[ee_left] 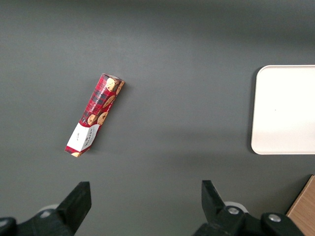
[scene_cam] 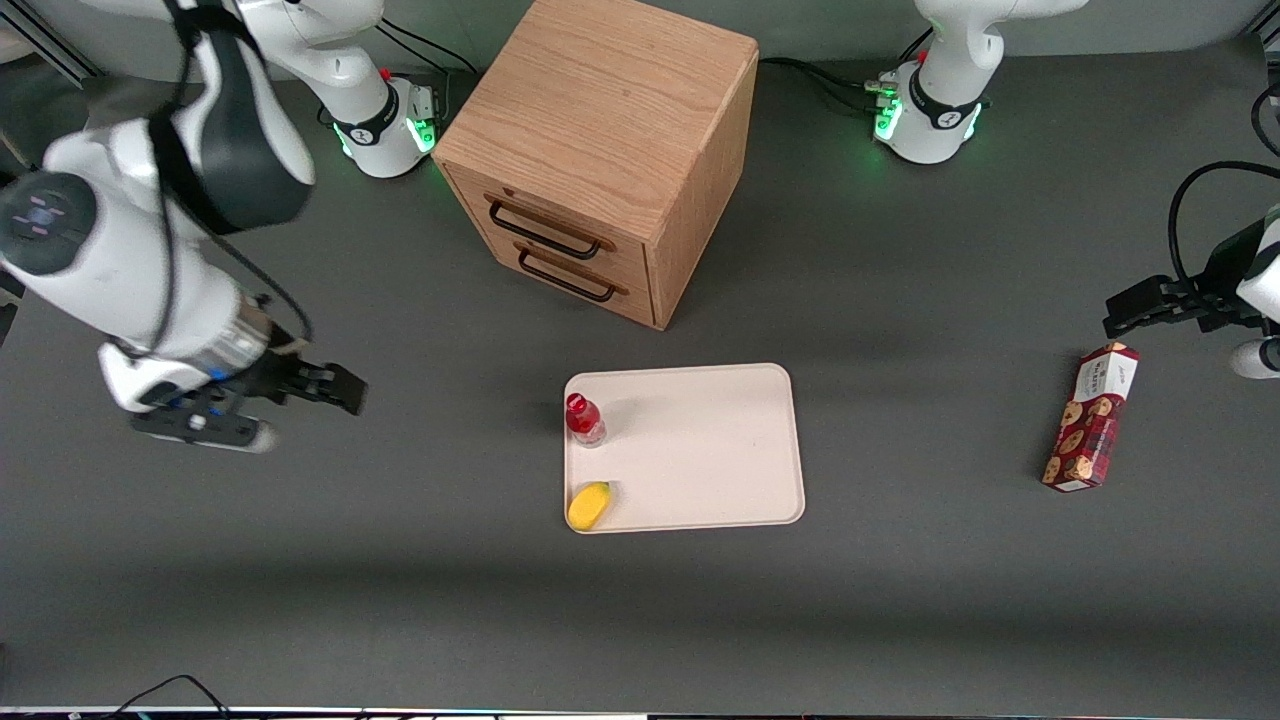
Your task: Place coke bottle on tray
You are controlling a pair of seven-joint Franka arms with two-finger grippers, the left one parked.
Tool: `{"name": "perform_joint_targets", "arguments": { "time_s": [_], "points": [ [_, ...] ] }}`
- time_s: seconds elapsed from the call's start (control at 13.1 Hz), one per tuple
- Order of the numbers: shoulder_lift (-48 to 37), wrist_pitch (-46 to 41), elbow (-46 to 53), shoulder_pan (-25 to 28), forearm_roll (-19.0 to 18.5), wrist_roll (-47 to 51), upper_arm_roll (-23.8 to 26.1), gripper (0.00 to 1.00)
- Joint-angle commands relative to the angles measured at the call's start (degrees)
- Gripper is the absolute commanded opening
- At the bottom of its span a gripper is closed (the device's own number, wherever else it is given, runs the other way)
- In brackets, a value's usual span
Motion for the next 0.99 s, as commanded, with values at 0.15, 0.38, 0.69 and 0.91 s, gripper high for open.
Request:
{"name": "perform_joint_targets", "arguments": {
  "time_s": [0.15, 0.38, 0.69, 0.91],
  "points": [
    [-12.3, 2.1, -12.1, 0.2, 2.7, -13.0, -7.9, 1.00],
    [-12.8, -2.7, -9.1, 0.3, 2.7, -17.0, -9.9, 1.00],
    [-12.9, -9.2, -3.1, 0.8, 2.7, -16.7, -9.0, 1.00],
    [-12.4, -12.3, -2.4, 0.9, 2.6, -17.0, -9.1, 1.00]
  ]
}}
